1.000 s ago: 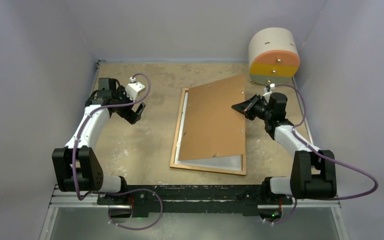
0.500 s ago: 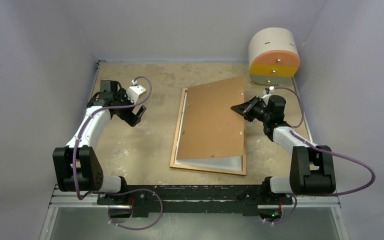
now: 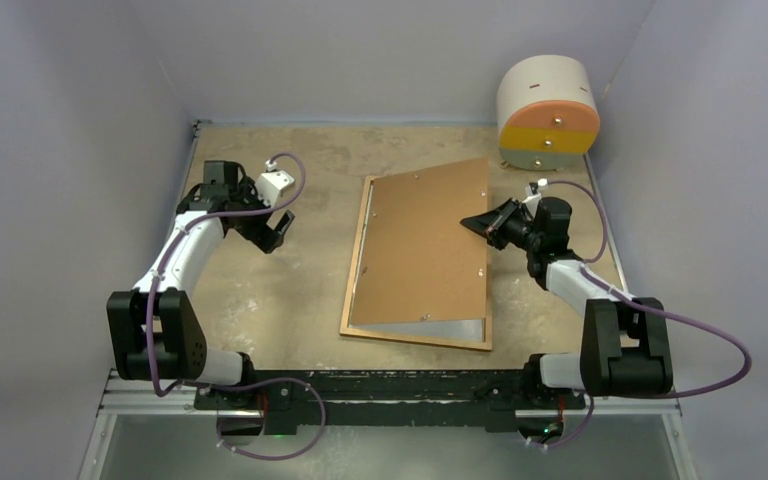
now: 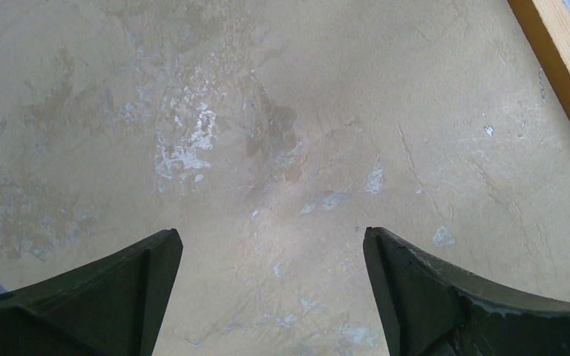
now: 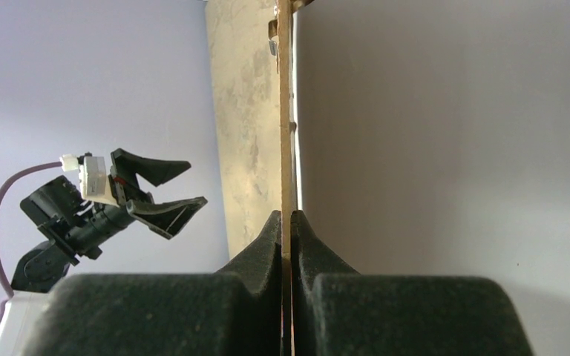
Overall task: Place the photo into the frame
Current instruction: Turn over the photo frame item on the photo frame.
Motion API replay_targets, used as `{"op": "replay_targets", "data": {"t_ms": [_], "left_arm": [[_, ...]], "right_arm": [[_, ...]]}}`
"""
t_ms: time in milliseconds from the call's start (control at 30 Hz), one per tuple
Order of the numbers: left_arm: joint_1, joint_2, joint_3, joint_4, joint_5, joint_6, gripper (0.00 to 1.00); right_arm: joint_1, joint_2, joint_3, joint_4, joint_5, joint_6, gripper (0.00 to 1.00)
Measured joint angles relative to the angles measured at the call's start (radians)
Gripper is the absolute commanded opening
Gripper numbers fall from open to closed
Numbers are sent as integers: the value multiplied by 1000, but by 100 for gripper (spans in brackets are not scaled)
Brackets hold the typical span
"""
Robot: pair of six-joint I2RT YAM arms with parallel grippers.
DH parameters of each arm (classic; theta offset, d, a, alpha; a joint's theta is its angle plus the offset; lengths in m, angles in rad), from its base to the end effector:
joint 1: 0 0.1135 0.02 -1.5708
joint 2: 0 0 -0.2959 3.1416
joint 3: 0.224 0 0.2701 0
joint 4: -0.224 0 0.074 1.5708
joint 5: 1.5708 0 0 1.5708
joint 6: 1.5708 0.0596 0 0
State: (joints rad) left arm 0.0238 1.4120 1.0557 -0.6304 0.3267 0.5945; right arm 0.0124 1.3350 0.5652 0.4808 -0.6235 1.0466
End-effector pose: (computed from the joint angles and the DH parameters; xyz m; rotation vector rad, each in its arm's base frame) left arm 0.3133 -0.0117 0.2612 0.8180 2.3508 -0.1629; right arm 0.2986 0.0385 0.2261 0.5595 1.9369 1.2837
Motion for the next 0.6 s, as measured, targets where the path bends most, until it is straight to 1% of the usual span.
{"op": "replay_targets", "data": {"t_ms": [333, 600], "left_arm": [[-5, 0, 0, 0, -12, 0, 100], [-11, 0, 0, 0, -19, 0, 100]], "right_arm": [[0, -2, -1, 2, -9, 5, 0], [0, -30, -32, 3, -26, 12, 0]]}}
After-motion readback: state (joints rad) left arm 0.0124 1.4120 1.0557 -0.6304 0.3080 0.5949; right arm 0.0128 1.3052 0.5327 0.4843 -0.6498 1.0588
